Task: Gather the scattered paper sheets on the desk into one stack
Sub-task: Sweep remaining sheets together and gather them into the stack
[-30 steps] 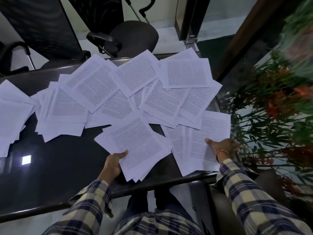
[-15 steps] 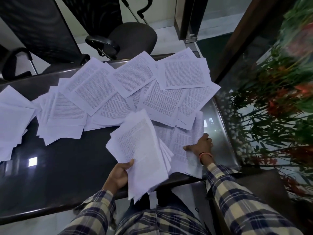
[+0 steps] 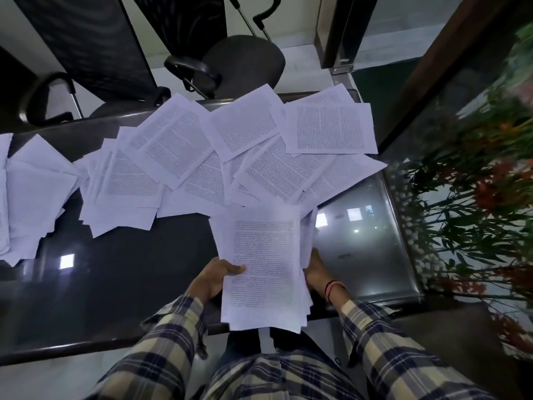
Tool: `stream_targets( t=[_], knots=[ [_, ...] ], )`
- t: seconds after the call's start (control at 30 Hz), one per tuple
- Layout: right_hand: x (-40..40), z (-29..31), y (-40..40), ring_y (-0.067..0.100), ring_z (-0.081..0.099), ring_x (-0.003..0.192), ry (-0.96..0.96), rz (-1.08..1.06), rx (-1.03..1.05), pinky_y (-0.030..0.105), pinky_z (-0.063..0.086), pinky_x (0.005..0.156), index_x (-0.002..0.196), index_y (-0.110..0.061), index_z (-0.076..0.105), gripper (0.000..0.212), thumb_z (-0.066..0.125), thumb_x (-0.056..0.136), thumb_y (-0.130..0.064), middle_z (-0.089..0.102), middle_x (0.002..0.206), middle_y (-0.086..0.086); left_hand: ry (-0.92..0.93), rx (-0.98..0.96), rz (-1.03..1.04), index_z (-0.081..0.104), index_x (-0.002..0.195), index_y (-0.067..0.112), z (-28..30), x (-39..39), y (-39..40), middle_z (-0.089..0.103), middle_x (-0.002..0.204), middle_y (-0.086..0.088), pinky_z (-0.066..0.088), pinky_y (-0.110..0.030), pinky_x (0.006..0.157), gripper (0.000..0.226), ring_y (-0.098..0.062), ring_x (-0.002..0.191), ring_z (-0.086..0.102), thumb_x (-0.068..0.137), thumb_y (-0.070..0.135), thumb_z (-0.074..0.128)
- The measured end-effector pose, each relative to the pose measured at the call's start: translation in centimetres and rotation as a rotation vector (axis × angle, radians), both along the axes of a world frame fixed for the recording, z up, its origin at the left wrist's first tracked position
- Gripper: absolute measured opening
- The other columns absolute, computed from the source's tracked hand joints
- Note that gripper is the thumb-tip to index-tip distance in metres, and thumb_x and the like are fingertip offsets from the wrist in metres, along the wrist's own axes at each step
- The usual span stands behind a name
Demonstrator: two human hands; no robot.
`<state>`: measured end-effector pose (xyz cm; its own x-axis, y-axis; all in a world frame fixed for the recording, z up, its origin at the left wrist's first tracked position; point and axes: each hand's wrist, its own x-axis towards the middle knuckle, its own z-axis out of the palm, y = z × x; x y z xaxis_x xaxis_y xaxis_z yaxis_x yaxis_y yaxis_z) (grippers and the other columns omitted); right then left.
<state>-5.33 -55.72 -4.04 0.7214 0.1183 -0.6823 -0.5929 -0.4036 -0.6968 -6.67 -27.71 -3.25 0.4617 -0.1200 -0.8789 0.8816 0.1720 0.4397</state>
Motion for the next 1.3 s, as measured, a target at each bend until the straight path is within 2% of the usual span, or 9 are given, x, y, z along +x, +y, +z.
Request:
stream_targets(
  t=[0.1, 0.17, 0.37, 0.47, 0.67, 0.87, 1.03, 1.13, 1.3],
  knots=[
    [-1.3, -1.6, 1.3, 0.002, 0.063, 0.111, -0.002, 0.192, -0.020, 0.035, 0.056, 0.096, 0.130, -0.038, 0.053, 0.081, 0.087, 0.062, -0.065, 0.067, 0.117, -0.017, -0.013, 0.286, -0.018, 0.075, 0.105, -0.007, -0.2, 0.1, 1.1, 0.077, 0.105, -0.022, 0.058, -0.053, 0.093, 0.031, -0.042, 0.098, 0.073, 0.075, -0.012, 0.080],
    [-1.5, -1.9, 1.9, 0.006, 0.058, 0.120, 0.018, 0.288, -0.020, 0.034, 0.051, 0.103, 0.141, -0.034, 0.045, 0.101, 0.096, 0.056, -0.051, 0.061, 0.129, -0.015, -0.086, 0.454, 0.038, 0.077, 0.092, 0.000, 0.0, -0.1, 1.7, 0.078, 0.091, -0.015, 0.061, -0.042, 0.076, 0.021, -0.038, 0.088, 0.075, 0.074, -0.011, 0.077],
    [-1.4, -1.0, 2.5, 0.027, 0.072, 0.097, 0.115, -0.459, 0.201, 0.033, 0.059, 0.074, 0.108, -0.013, 0.065, 0.027, 0.077, 0.085, -0.008, 0.074, 0.106, 0.009, -0.277, 0.774, -0.093, 0.067, 0.070, 0.003, 0.2, -0.2, 2.9, 0.072, 0.075, -0.014, 0.055, -0.036, 0.055, 0.016, -0.028, 0.066, 0.070, 0.072, 0.015, 0.077],
    [-0.9, -1.2, 2.3, 0.030, 0.065, 0.086, 0.090, -0.693, 0.092, 0.031, 0.049, 0.065, 0.115, -0.001, 0.054, 0.027, 0.062, 0.090, -0.003, 0.065, 0.098, 0.012, -0.283, 0.742, -0.140, 0.069, 0.079, 0.007, -0.9, 0.2, 2.9, 0.070, 0.089, -0.017, 0.056, -0.038, 0.059, 0.023, -0.025, 0.074, 0.071, 0.069, 0.025, 0.079],
    [0.0, -1.7, 3.0, 0.030, 0.065, 0.089, 0.044, -0.378, -0.104, 0.032, 0.050, 0.075, 0.111, -0.006, 0.057, 0.022, 0.055, 0.091, 0.001, 0.067, 0.102, 0.012, -0.228, 0.570, -0.098, 0.053, 0.117, 0.019, 0.7, 1.5, 1.2, 0.062, 0.105, 0.004, 0.049, -0.026, 0.061, 0.041, -0.016, 0.091, 0.064, 0.086, 0.019, 0.080],
    [1.4, -0.8, 3.4, 0.026, 0.074, 0.096, 0.101, -0.145, 0.150, 0.029, 0.060, 0.078, 0.107, -0.007, 0.075, 0.025, 0.082, 0.083, -0.012, 0.079, 0.102, 0.007, -0.129, 0.287, -0.065, 0.072, 0.111, 0.004, 0.4, 0.8, 2.9, 0.077, 0.108, -0.012, 0.060, -0.051, 0.091, 0.031, -0.032, 0.098, 0.075, 0.082, 0.009, 0.084],
    [1.1, 0.3, 5.6, 0.022, 0.071, 0.108, 0.068, -0.080, 0.120, 0.031, 0.054, 0.089, 0.115, -0.019, 0.072, 0.030, 0.063, 0.099, -0.043, 0.077, 0.105, -0.003, -0.128, 0.167, -0.084, 0.073, 0.113, 0.001, 0.9, -1.3, 5.4, 0.076, 0.116, -0.016, 0.056, -0.055, 0.098, 0.031, -0.036, 0.105, 0.073, 0.083, -0.004, 0.079],
    [0.4, 0.6, 6.5, 0.023, 0.069, 0.113, 0.123, -0.228, 0.340, 0.039, 0.055, 0.095, 0.125, -0.020, 0.067, 0.055, 0.051, 0.098, -0.065, 0.075, 0.117, 0.003, -0.181, 0.017, -0.093, 0.068, 0.124, -0.001, 1.7, -2.5, 6.8, 0.073, 0.123, -0.018, 0.056, -0.054, 0.099, 0.041, -0.038, 0.114, 0.070, 0.085, -0.007, 0.076],
    [-0.7, 0.9, 6.7, 0.038, 0.053, 0.133, 0.381, -0.350, 0.791, 0.049, 0.050, 0.106, 0.141, -0.009, 0.059, 0.094, 0.082, 0.069, -0.066, 0.060, 0.142, 0.020, -0.275, -0.010, 0.035, 0.067, 0.126, -0.001, 3.0, -3.4, 9.6, 0.071, 0.126, -0.019, 0.054, -0.049, 0.101, 0.062, -0.040, 0.122, 0.065, 0.071, 0.006, 0.092]
  ],
)
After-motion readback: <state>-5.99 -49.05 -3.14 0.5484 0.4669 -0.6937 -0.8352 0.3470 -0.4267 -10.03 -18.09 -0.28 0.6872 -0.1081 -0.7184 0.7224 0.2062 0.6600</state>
